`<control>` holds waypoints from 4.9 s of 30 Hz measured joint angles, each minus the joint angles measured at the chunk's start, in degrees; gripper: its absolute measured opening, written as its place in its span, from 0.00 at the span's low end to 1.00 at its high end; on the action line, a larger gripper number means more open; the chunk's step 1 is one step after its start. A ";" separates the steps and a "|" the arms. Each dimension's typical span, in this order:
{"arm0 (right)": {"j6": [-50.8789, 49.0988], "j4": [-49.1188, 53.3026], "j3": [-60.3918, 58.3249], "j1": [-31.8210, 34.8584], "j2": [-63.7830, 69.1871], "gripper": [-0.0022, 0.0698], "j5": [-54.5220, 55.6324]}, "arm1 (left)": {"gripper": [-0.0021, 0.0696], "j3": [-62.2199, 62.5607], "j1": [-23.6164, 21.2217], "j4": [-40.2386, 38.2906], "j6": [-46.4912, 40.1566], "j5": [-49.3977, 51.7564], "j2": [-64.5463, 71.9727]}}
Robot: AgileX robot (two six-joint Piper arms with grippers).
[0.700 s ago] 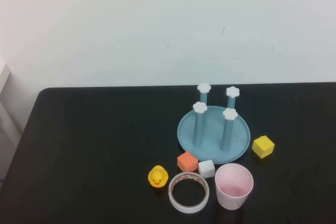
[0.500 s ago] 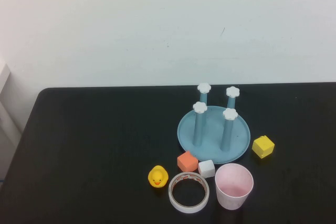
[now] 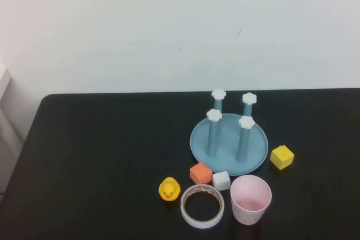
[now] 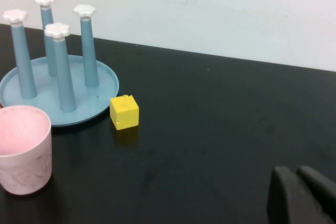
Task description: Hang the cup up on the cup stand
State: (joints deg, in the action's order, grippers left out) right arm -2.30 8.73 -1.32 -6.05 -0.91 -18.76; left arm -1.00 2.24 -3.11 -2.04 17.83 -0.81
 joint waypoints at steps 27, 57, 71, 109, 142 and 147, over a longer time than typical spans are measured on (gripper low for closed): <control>-1.52 -14.63 0.10 0.00 0.00 0.03 0.00 | 0.03 -0.11 0.00 -28.47 14.35 -0.20 0.00; 6.87 -47.46 -0.23 0.00 0.00 0.03 -3.73 | 0.03 48.76 2.07 -27.89 -29.55 33.95 46.93; 7.32 -46.63 -0.23 0.00 0.00 0.03 -3.73 | 0.03 72.64 35.92 2.26 -15.07 38.51 85.34; 9.64 -46.63 -0.23 0.00 0.00 0.03 -4.12 | 0.43 113.53 46.54 -0.14 7.64 37.50 141.32; 51.25 -97.25 4.82 0.00 15.90 0.03 -13.83 | 0.04 50.71 43.15 34.64 9.78 -24.53 71.88; 61.12 -104.10 12.84 0.00 35.57 0.03 -25.16 | 0.04 45.04 37.16 29.31 5.52 -31.19 65.72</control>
State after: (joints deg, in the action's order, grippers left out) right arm 58.82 -95.37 11.53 -6.05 34.66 -43.92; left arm 44.04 39.40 26.20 3.48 -13.36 64.91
